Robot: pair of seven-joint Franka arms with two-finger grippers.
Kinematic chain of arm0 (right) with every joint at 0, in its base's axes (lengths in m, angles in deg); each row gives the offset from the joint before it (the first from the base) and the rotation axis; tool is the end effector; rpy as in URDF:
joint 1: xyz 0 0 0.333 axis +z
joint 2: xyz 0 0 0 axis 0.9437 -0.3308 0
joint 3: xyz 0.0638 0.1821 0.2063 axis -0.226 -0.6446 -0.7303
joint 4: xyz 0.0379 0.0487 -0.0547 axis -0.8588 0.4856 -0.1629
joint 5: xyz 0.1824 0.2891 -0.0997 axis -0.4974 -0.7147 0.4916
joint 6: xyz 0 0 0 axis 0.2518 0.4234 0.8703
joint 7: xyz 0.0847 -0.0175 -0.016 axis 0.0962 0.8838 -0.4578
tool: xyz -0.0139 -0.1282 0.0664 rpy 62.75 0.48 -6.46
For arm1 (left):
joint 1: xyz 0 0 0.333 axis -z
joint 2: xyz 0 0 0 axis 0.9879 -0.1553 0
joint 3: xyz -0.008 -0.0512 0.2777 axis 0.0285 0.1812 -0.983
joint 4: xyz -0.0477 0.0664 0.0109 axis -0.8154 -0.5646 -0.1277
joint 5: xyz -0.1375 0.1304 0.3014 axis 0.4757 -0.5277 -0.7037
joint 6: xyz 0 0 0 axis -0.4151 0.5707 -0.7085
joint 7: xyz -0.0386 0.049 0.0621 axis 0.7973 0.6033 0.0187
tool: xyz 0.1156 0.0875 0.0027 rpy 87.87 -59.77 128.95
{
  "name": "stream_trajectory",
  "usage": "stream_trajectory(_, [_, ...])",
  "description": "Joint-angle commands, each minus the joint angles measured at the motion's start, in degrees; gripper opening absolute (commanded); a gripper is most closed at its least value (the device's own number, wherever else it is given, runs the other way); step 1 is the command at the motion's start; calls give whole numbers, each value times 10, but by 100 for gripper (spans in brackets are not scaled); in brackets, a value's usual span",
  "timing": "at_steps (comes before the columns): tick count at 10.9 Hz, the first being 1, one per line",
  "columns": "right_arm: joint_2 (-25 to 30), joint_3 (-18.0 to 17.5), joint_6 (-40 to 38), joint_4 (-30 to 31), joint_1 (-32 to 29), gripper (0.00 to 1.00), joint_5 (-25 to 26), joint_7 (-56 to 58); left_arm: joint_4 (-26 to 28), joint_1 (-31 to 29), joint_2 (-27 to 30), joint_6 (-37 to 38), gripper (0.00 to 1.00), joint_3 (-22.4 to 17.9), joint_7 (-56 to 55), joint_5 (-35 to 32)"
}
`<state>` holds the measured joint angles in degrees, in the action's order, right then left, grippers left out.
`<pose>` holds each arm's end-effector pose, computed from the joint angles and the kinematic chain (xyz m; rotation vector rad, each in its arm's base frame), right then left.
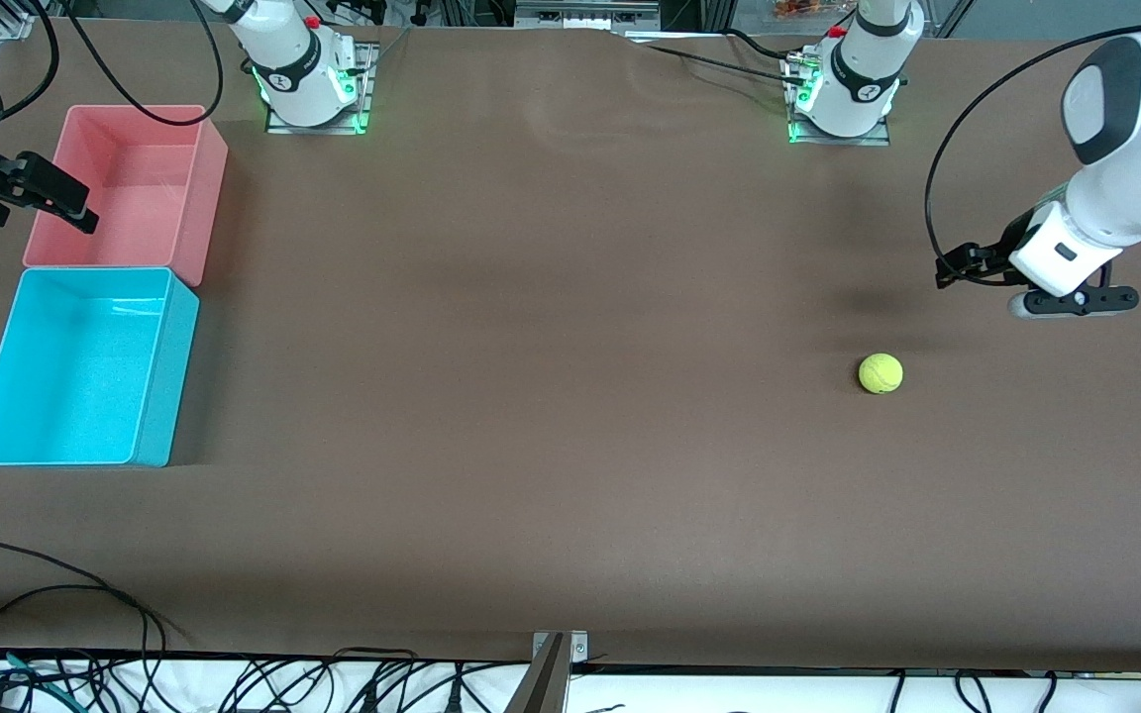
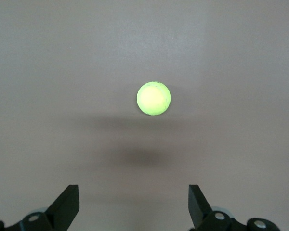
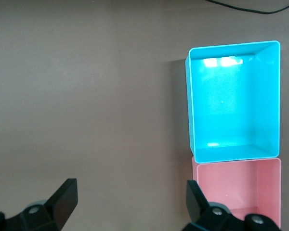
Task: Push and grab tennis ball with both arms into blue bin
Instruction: 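Move the left gripper down toward the tennis ball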
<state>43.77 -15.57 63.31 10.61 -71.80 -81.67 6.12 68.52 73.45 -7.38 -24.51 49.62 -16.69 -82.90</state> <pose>0.5121 0.0071 0.5701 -3.1310 0.1222 -0.0260 0.4837 0.0160 0.3779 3.1247 0.1182 -0.1639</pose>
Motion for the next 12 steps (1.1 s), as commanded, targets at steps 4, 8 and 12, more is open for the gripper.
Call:
stream_trajectory(4, [-3,1,-8,-15,2,100,5,0,90,-4,-14,-126,100,2,1,1])
stream_trajectory(8, [-3,1,-7,-15,3,100,3,2,121,-3,-28,-171,99,2,1,1])
stream_trajectory(12, [-3,1,-8,-15,3,100,3,1,134,1,-49,-183,79,2,1,1])
